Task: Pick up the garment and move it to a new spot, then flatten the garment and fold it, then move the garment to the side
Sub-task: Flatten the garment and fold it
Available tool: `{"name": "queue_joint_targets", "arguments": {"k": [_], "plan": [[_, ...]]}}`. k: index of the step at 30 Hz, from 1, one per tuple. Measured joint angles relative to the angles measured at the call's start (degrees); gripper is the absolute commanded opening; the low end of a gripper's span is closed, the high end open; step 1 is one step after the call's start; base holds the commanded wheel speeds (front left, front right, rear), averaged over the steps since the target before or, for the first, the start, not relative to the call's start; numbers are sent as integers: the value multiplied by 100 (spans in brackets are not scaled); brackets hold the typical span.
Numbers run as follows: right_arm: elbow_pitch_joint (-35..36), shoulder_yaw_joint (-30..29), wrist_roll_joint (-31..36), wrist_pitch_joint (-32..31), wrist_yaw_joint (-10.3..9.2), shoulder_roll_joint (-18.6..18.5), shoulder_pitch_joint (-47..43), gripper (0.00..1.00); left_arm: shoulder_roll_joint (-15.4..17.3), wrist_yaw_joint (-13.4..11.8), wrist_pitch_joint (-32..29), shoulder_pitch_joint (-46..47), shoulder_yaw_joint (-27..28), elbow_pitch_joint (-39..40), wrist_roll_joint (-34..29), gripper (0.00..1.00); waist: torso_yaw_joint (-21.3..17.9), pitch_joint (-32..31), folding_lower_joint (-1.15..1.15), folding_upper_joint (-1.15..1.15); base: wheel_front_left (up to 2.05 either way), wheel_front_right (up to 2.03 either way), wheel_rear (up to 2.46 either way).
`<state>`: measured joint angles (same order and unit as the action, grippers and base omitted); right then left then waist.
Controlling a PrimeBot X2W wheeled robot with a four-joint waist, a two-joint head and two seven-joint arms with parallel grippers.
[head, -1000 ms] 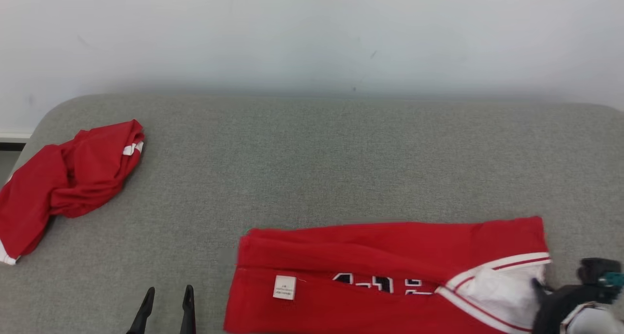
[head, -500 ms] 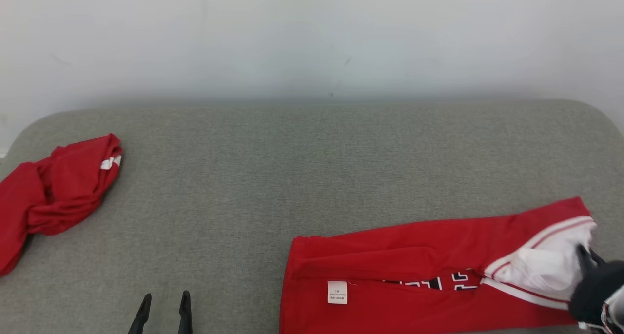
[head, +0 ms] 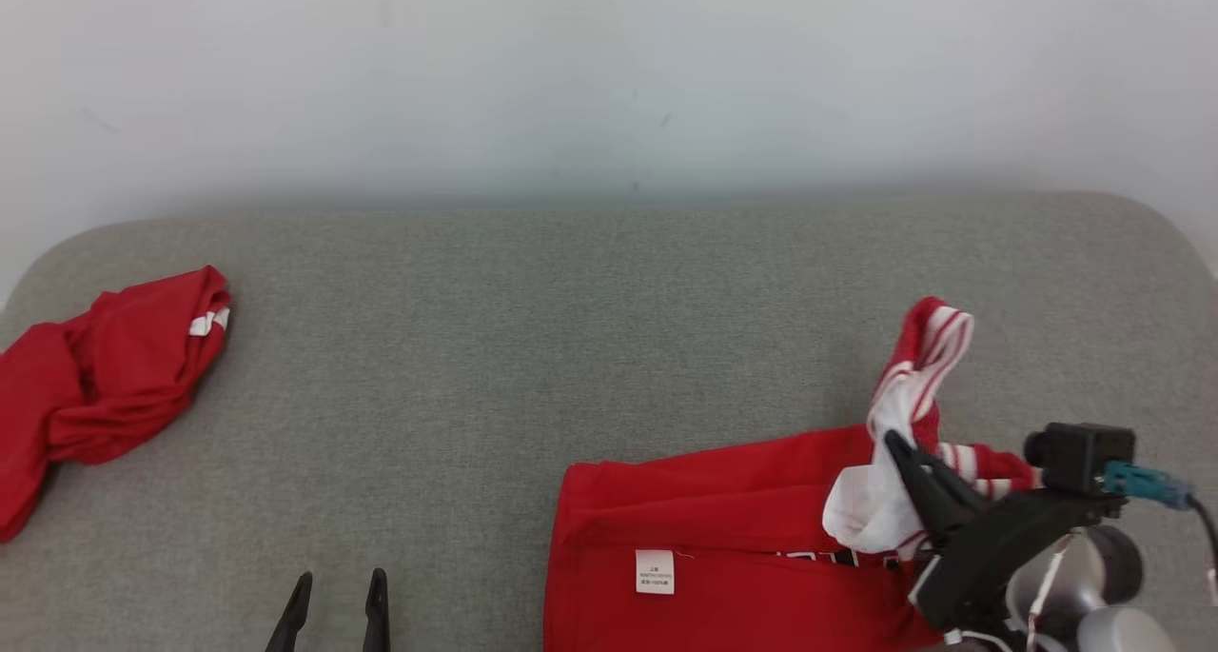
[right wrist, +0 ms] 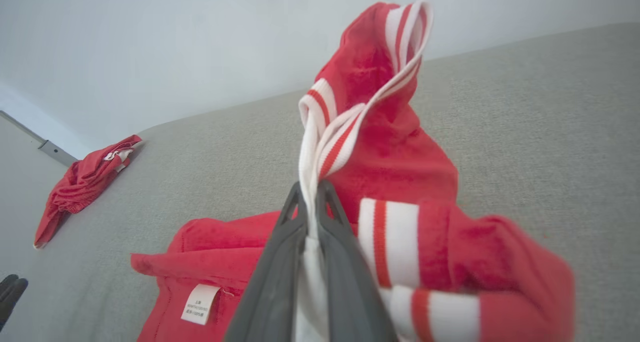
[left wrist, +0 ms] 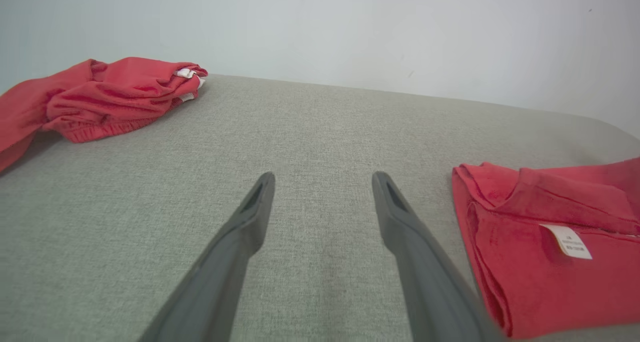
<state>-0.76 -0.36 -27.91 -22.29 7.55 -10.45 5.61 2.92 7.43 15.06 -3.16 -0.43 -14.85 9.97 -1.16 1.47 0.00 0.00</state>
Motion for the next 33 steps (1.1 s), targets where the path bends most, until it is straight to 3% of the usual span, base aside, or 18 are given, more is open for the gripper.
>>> {"name": "queue_joint_targets", "arguments": {"k": [5, 10, 16, 21, 30, 31, 32, 33], "plan": [[246, 463, -41, -70, 0, 353, -60, 0, 0, 7, 0, 37, -63, -62, 43, 100, 165, -3, 0, 0, 0, 0, 0], [66, 985, -31, 22, 0, 603, -59, 0, 0, 8, 0, 88, -167, -130, 70, 100, 382, 9, 0, 0, 0, 0, 0], [-580, 1355, 92, 457, 0, 723, 172, 0, 0, 8, 0, 144, -364, -201, 79, 100, 658, 32, 0, 0, 0, 0, 0], [-1360, 1769, -235, 956, 0, 742, 377, 0, 0, 8, 0, 262, -533, -281, 113, 100, 899, 88, 0, 0, 0, 0, 0], [-2364, 2352, -489, 1567, 0, 748, 590, 0, 0, 8, 0, 348, -570, -325, 171, 100, 1041, 198, 0, 0, 0, 0, 0], [-2425, 2409, -494, 1659, 0, 746, 633, 46, 0, 8, 0, 348, -564, -330, 171, 100, 1033, 202, 0, 0, 0, 0, 0], [-2457, 2473, -533, 1741, 0, 746, 677, 100, -1, 8, 0, 349, -547, -336, 171, 100, 1021, 202, 0, 0, 0, 0, 0], [-2482, 2532, -572, 1806, 0, 745, 728, 100, -1, 8, 0, 348, -535, -341, 171, 100, 1007, 200, 0, 0, 0, 0, 0]]}}
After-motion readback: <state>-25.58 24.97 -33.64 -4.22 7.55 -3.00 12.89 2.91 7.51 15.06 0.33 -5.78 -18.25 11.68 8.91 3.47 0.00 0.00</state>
